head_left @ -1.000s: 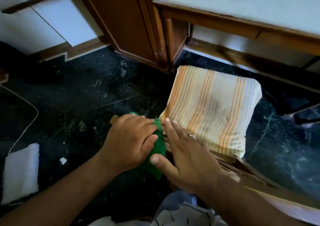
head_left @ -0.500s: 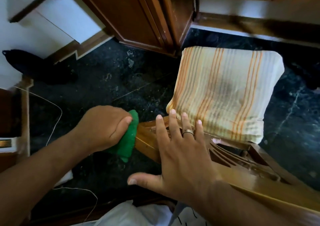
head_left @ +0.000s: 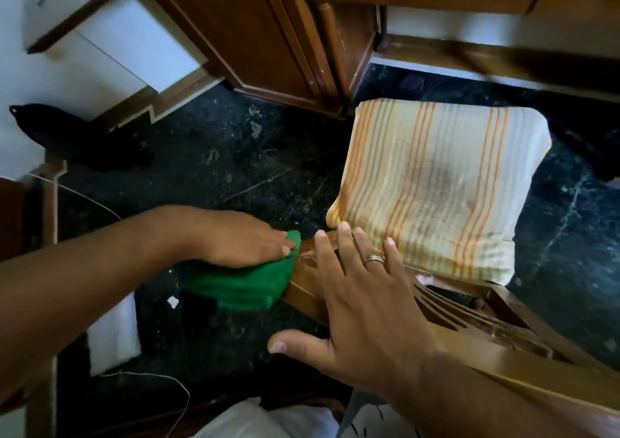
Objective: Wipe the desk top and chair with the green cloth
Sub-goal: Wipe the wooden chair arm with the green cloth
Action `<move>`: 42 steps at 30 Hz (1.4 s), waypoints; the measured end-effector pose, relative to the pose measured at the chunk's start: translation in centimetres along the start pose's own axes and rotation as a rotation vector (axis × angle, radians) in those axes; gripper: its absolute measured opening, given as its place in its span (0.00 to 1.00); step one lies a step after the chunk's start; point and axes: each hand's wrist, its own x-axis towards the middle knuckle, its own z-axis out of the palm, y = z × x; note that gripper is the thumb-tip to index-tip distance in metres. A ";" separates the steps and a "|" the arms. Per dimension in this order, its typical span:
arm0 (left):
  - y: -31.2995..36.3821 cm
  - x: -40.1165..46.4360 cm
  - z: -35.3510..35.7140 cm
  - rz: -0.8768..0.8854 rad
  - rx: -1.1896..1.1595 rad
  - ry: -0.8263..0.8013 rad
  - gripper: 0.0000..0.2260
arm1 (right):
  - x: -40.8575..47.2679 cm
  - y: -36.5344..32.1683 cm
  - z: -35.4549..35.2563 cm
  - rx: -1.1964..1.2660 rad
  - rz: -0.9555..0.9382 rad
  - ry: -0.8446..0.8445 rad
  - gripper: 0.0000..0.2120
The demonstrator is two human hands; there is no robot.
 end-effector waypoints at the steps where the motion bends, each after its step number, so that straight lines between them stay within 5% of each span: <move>1: -0.2 -1.3 1.1 0.040 0.089 0.155 0.24 | 0.0 0.0 0.0 0.008 -0.001 0.005 0.59; 5: -1.3 -3.7 5.1 0.283 0.126 0.795 0.24 | 0.0 0.1 0.0 0.043 0.020 0.048 0.59; 10: -4.1 -1.6 3.6 0.450 0.171 0.811 0.30 | -0.1 0.4 0.0 0.064 0.037 0.112 0.58; 15: -5.9 -2.7 4.5 0.309 0.032 0.906 0.31 | -0.5 0.6 0.1 0.132 0.008 0.216 0.54; 21: 0.7 -2.4 7.7 0.140 0.137 1.241 0.19 | -1.6 1.9 -0.4 0.696 0.147 0.507 0.44; 24: 4.7 -1.9 8.1 0.275 0.154 1.150 0.18 | -2.8 3.4 -1.5 0.725 0.242 0.495 0.44; 28: 5.2 -2.2 5.7 0.281 0.220 0.869 0.25 | -4.3 3.7 -2.5 0.517 0.259 0.159 0.30; 31: 4.7 -2.5 1.9 0.290 0.250 0.487 0.25 | -3.9 1.9 -2.4 0.357 0.204 -0.022 0.27; 35: 6.4 -1.5 -2.0 0.193 0.180 0.047 0.22 | -2.2 -0.8 -1.7 0.257 0.160 -0.013 0.12; 38: 5.9 -0.9 -3.7 0.239 0.173 0.011 0.14 | -1.1 -1.5 -1.4 0.231 0.274 0.029 0.17; 42: 4.5 -2.8 -6.0 0.361 0.324 0.207 0.11 | -0.1 -1.0 -2.2 0.647 0.302 0.035 0.13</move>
